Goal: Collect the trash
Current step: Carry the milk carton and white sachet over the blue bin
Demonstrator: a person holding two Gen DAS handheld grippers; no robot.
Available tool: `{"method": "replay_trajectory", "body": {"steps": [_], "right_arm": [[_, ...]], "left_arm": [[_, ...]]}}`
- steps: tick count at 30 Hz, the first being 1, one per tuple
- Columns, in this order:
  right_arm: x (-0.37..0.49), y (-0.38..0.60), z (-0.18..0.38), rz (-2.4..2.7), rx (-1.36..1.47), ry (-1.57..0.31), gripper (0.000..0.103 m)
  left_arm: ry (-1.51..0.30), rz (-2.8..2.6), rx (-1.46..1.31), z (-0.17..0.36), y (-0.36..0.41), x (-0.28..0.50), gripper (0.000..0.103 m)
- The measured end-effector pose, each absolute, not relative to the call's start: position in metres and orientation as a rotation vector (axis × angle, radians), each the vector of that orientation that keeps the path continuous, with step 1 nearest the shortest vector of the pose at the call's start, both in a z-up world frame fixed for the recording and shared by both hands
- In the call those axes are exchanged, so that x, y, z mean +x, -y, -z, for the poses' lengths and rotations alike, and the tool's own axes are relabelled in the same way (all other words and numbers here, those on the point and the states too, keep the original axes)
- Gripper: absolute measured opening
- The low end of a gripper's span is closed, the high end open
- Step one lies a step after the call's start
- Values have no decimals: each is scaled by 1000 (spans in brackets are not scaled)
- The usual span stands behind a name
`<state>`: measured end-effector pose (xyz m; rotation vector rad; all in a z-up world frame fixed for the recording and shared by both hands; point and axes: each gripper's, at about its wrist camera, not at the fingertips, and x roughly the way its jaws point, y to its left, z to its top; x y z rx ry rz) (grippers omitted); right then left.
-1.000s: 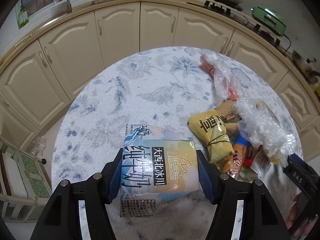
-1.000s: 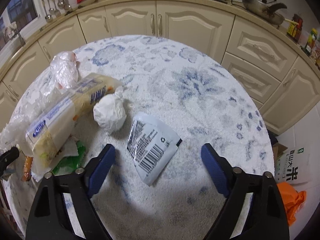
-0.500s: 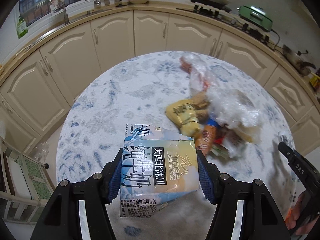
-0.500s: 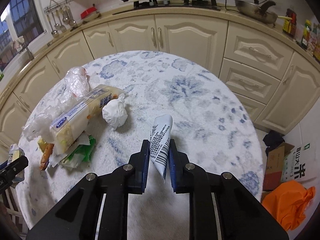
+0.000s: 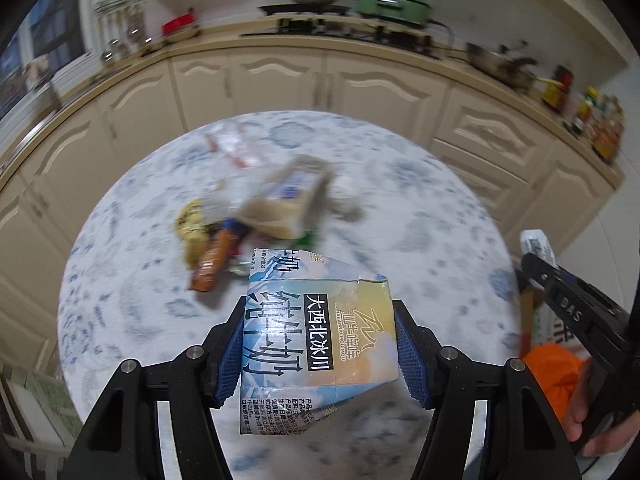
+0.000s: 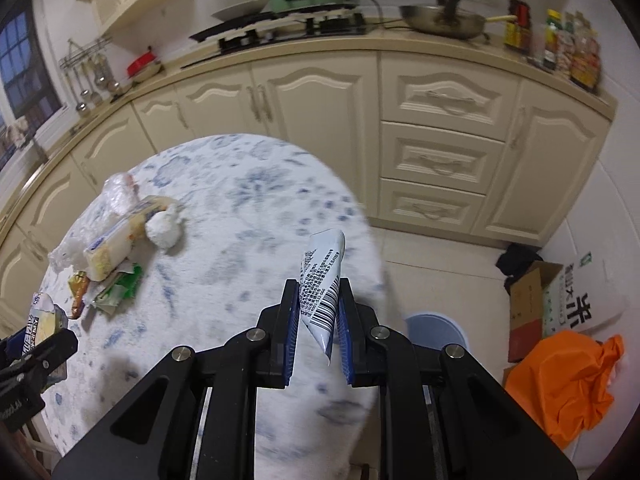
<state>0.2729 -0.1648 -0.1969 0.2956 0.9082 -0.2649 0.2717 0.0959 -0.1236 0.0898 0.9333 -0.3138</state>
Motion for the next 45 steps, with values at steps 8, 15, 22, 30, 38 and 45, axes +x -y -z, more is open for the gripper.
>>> {"method": "replay_trajectory", "body": {"steps": [8, 15, 22, 30, 38, 45], "right_arm": [[228, 226, 196, 397, 352, -893, 18], [193, 285, 203, 501, 409, -894, 18], [165, 334, 212, 586, 453, -917, 18], [146, 377, 218, 633, 488, -928, 18], [132, 401, 228, 644, 536, -925, 19], [127, 410, 240, 637, 559, -950, 19]], "left_arm": [[-937, 479, 172, 127, -24, 249, 61], [-961, 562, 236, 138, 46, 248, 61], [-1002, 627, 290, 161, 118, 253, 61], [-1035, 657, 342, 190, 192, 269, 61], [-1070, 635, 387, 224, 240, 281, 61], [-1121, 607, 424, 255, 279, 290, 61]]}}
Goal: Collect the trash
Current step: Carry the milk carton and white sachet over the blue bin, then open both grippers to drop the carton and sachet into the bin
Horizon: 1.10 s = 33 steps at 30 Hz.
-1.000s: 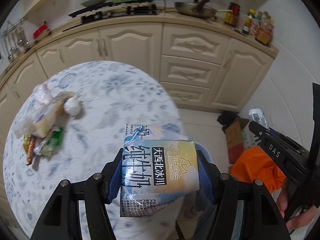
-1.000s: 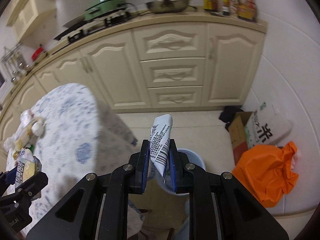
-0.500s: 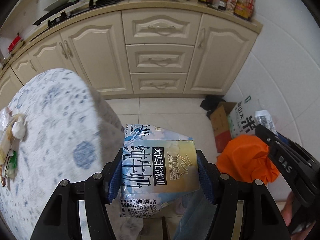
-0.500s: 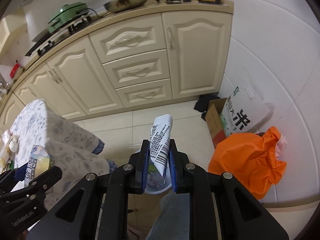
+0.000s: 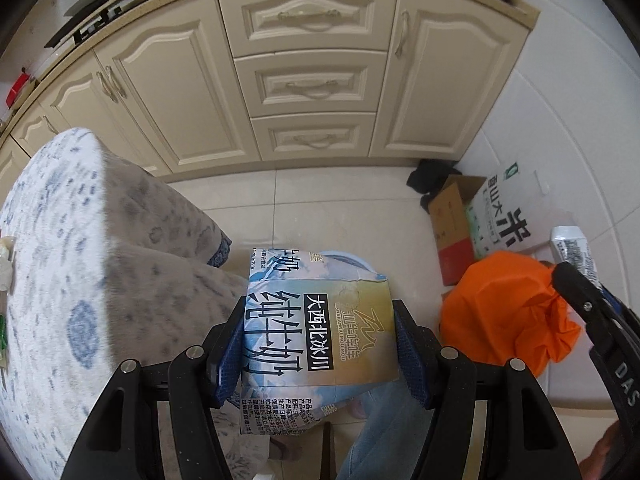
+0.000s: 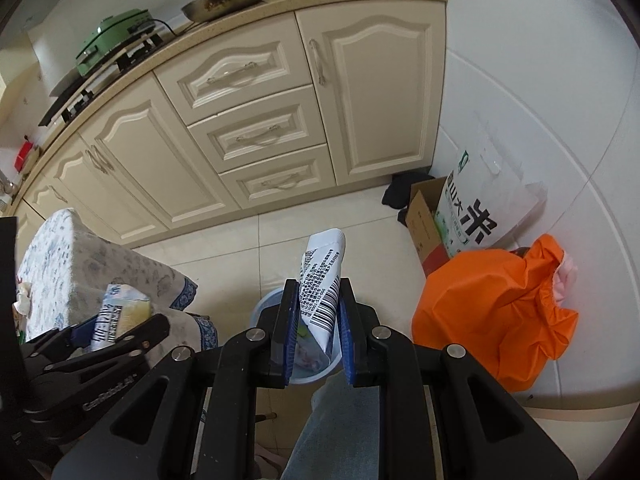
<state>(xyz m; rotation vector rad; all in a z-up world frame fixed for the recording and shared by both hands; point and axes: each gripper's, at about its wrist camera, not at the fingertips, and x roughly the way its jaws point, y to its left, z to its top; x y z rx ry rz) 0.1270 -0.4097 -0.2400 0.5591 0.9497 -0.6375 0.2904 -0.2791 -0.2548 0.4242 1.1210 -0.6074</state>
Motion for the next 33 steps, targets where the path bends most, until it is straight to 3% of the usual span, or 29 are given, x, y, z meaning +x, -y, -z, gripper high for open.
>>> {"method": "replay_trajectory", "body": {"steps": [14, 16, 18, 33], "right_arm": [[125, 419, 263, 638, 594, -994, 19], [126, 420, 266, 633, 597, -1005, 19], [127, 419, 269, 632, 598, -1014, 19], [156, 406, 285, 574, 570, -1080, 21]], "left_arm": [[-1161, 581, 452, 289, 315, 307, 62], [-1182, 557, 455, 294, 316, 311, 70], [-1220, 524, 442, 303, 318, 319, 95], [-1259, 514, 438, 316, 295, 336, 93]]}}
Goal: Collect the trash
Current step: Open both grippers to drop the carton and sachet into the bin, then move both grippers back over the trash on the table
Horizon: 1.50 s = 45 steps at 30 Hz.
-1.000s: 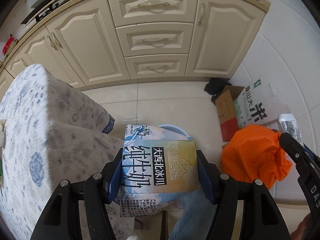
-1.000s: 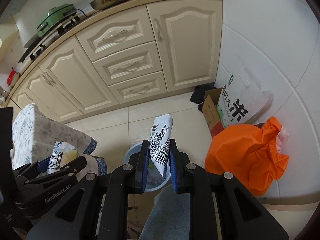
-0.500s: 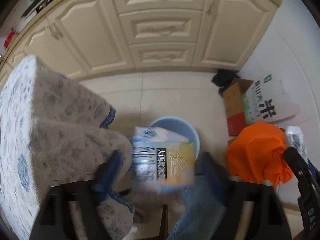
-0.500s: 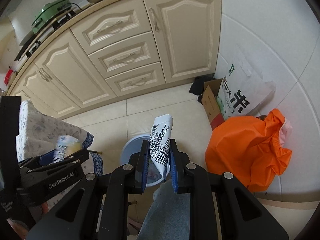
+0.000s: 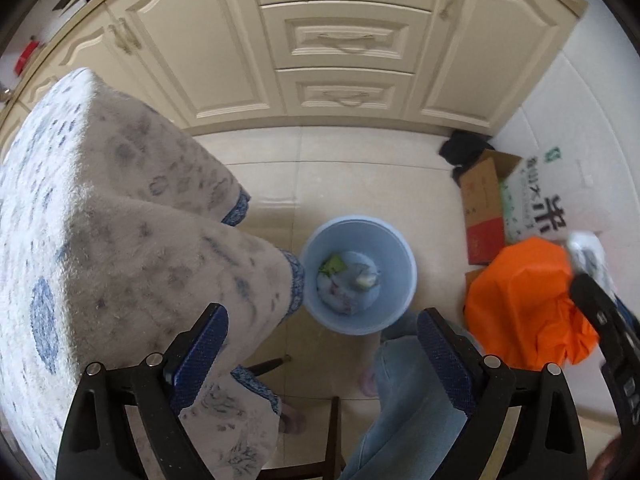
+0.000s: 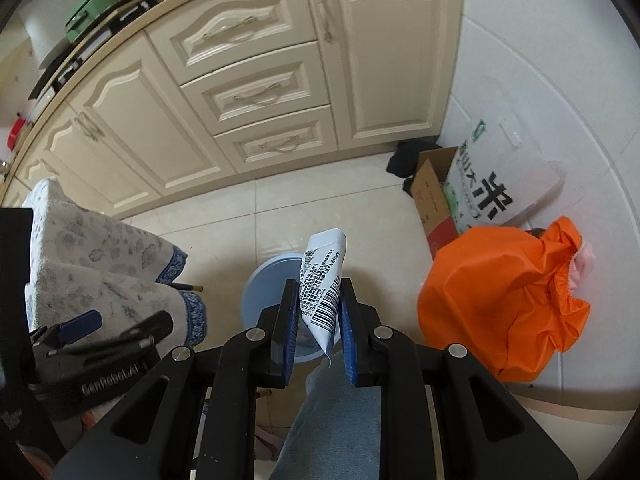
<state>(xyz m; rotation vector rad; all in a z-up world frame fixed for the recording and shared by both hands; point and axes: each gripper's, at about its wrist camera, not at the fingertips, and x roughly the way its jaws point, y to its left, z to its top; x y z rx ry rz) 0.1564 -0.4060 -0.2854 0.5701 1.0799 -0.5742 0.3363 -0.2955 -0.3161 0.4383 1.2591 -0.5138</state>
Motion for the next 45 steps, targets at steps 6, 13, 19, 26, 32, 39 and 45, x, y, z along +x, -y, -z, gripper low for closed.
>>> {"method": "replay_trajectory", "body": {"steps": [6, 13, 19, 26, 32, 39, 45], "right_arm": [[175, 395, 279, 522, 544, -1068, 21], [178, 390, 262, 563, 474, -1027, 79], [173, 396, 270, 579, 508, -1063, 79], [159, 400, 272, 616, 528, -1069, 79], [148, 400, 271, 641, 526, -1076, 79], [135, 392, 267, 664, 519, -1080, 79], [125, 380, 260, 669, 515, -1072, 79]], "left_arm": [[-1233, 535, 456, 308, 283, 323, 93], [-1232, 552, 453, 302, 275, 318, 93], [-1229, 554, 453, 299, 275, 317, 93], [-1223, 556, 468, 299, 275, 312, 93], [-1209, 550, 457, 292, 271, 308, 93], [-1177, 557, 447, 278, 260, 295, 93], [-1147, 564, 432, 264, 241, 280, 93]]}}
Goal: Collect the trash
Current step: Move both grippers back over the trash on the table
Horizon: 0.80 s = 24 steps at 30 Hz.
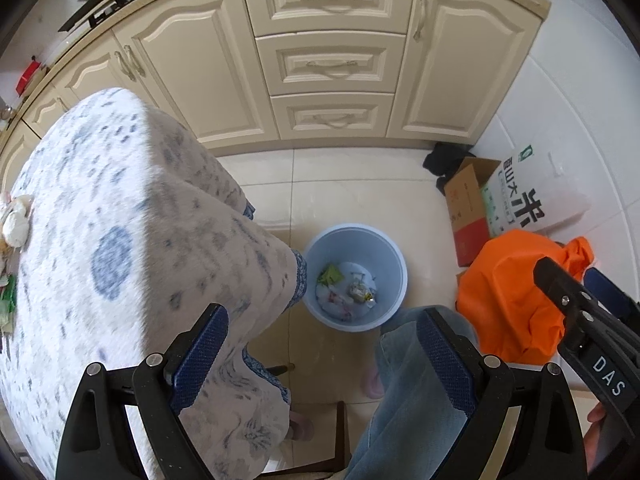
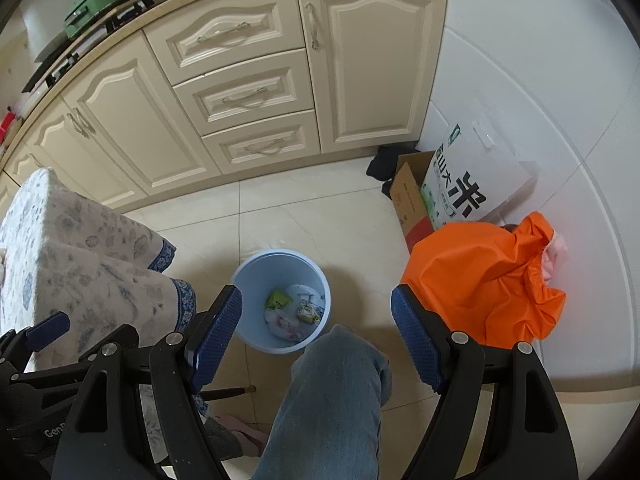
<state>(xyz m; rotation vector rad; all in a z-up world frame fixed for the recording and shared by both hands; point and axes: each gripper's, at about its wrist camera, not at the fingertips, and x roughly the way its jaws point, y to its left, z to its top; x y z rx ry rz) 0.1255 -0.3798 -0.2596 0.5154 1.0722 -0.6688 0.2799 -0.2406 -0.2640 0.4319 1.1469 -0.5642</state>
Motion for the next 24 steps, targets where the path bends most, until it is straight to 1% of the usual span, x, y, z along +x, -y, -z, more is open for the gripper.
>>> {"method": "replay_trajectory", "body": {"steps": [12, 19, 24], "right_arm": [[124, 332, 233, 629, 461, -1025, 79], [138, 288, 218, 558, 412, -1002, 79], [158, 245, 211, 476, 353, -996, 79]], "left_arm": [[-1065, 532, 365, 224, 166, 255, 93], [-1036, 489, 287, 207, 99, 240, 93], [-1025, 407, 211, 196, 39, 241, 93]]}}
